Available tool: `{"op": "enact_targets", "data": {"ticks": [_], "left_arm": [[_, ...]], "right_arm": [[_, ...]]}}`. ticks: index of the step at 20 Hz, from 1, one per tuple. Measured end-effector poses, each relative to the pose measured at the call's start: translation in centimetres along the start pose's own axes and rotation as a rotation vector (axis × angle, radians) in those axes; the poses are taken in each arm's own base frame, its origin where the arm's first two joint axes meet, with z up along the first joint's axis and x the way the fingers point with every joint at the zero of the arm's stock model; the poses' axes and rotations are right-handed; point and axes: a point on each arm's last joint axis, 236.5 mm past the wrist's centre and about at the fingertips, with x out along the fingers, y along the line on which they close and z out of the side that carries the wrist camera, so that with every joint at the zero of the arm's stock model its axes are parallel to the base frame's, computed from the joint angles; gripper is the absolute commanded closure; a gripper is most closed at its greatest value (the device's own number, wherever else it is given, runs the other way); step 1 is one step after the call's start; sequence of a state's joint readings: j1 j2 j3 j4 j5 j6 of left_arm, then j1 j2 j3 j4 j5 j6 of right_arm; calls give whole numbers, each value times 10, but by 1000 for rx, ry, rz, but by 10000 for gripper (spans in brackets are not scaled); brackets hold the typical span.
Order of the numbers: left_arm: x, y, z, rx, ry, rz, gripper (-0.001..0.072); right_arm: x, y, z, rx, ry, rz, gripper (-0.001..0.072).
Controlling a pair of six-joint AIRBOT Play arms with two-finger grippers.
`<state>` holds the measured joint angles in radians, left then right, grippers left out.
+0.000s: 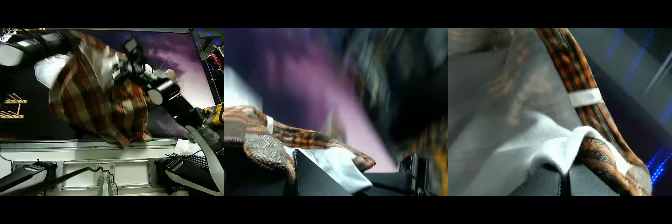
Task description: Fold the clothes and pants, and hang the long-sleeved shirts on hangers.
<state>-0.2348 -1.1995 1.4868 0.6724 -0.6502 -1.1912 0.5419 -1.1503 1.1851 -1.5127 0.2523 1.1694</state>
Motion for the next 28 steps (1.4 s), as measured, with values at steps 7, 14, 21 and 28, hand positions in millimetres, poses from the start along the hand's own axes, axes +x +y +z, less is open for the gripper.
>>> {"op": "enact_targets", "data": {"ticks": [7, 14, 21, 28], "left_arm": [[-107, -49, 109, 391, -311, 129, 688], [-94, 70, -17, 271, 86, 409, 688], [-105, 128, -146, 135, 351, 512, 688], [-125, 123, -163, 129, 363, 518, 688]], "right_arm": [[-80, -75, 203, -360, -472, -291, 674], [-45, -25, 64, -234, 132, 53, 673], [-79, 38, -105, -25, 845, 320, 468], [-88, 82, -102, 257, 876, 400, 254]]}}
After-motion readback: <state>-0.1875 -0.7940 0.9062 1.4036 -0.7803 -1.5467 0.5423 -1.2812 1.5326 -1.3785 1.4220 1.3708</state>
